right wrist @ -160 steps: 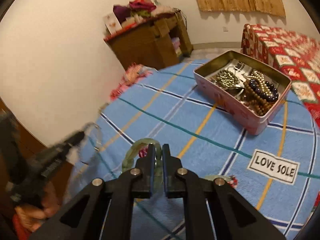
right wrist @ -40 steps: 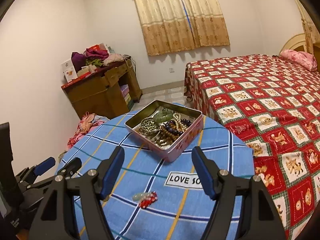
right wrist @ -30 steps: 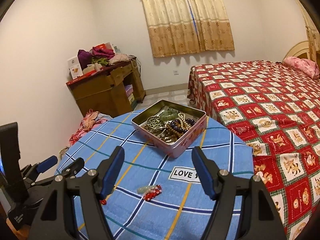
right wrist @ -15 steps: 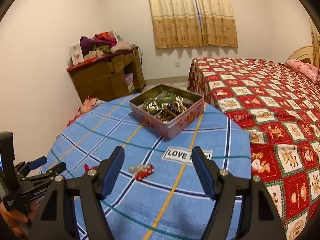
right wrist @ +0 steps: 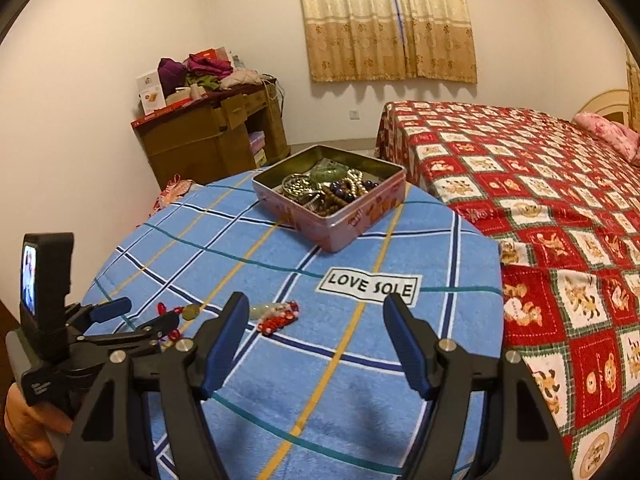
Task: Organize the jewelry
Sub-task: 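Lower the left tool onto the red cord with gold coin and close it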
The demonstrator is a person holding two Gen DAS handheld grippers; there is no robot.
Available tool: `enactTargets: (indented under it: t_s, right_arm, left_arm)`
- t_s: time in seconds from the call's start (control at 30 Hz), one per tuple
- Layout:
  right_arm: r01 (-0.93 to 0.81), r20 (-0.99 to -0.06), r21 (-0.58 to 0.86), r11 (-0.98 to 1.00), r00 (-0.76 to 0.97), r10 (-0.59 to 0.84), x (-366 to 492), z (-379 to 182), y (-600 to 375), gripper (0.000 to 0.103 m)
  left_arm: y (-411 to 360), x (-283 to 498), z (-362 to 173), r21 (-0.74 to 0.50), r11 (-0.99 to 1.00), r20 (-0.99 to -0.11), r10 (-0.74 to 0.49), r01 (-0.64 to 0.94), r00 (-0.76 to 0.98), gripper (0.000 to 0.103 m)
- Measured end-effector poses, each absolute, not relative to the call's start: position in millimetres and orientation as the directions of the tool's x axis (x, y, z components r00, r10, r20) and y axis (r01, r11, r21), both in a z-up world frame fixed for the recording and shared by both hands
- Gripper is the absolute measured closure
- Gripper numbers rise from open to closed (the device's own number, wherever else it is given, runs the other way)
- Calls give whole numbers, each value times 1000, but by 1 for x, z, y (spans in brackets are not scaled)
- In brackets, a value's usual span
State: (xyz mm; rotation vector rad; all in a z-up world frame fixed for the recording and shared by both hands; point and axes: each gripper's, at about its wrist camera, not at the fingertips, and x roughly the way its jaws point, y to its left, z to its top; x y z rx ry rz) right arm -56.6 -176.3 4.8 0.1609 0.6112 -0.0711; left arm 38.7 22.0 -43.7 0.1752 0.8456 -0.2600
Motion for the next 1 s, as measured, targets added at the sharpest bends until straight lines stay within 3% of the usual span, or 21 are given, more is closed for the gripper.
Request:
enactTargets:
  t_s: [0.37,0.57,0.7,0.8,0.9,1.0]
  right_arm:
    - [113,-595,135,984,804,-11,-53,1,-176,30]
    - [131,-655,149,980,756,-2,-43,-14,-182,33]
    - [104,-684,188,977,727,54,-30,-22,-176,35]
    - [79,-697,195,978,712,81,-22,-26,-169,36]
    - [66,-711,194,979,697,94,-17,-29,-165,36]
    - [50,-722,189,981,684,104,-10,-32,-162,36]
  left_arm:
    - [27,48,-59,-5,963,-800,-165,269,577,42]
    - [29,47,-59,-20,961,-800,-182,277,572,47]
    - [26,49,-57,-33,955,-797,-203,295,569,70]
    - [28,51,-56,-44,956,-796,-209,290,568,79]
    - [30,54,-56,-55,959,-797,-210,279,567,96]
    - [31,57,-56,-77,956,-797,-230,284,559,101]
